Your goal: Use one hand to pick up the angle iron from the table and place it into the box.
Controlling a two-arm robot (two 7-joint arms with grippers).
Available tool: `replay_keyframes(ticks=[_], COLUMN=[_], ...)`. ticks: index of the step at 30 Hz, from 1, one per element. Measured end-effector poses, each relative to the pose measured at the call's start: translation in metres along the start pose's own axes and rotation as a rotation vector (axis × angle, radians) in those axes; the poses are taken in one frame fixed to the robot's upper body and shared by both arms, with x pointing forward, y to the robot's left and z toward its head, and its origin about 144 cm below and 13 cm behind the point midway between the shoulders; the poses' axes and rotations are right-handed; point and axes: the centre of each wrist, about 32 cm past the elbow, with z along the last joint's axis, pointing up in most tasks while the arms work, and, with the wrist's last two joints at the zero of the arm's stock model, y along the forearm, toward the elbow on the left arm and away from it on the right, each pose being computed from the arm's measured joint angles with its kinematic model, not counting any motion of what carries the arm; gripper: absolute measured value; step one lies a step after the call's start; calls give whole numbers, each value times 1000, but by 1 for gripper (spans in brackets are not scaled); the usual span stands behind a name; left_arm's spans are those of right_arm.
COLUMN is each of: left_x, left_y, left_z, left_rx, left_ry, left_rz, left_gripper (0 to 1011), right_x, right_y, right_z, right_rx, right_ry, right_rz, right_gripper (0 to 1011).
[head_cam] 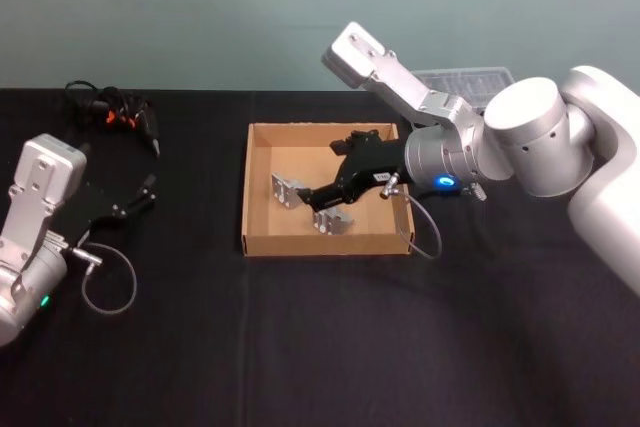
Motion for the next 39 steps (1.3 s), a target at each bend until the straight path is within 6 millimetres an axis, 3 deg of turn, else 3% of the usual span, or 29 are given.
replay_keyframes(ticks=[12, 20, 39], left_x=[0, 0, 0], left_y=[0, 0, 0], left_z=[0, 0, 0], left_rx=[0, 0, 0], left_ry=[0, 0, 0], left_rz=[0, 0, 0], left_gripper=[1011, 1011, 1011], right_x=[-12, -33, -38], right_y=[-12, -4, 4], right_z=[-26, -43, -60], right_rx=[179, 214, 206], right_ry=[-5, -32, -41], right_rz=[-247, -491, -586], right_gripper=[1000, 1000, 1000])
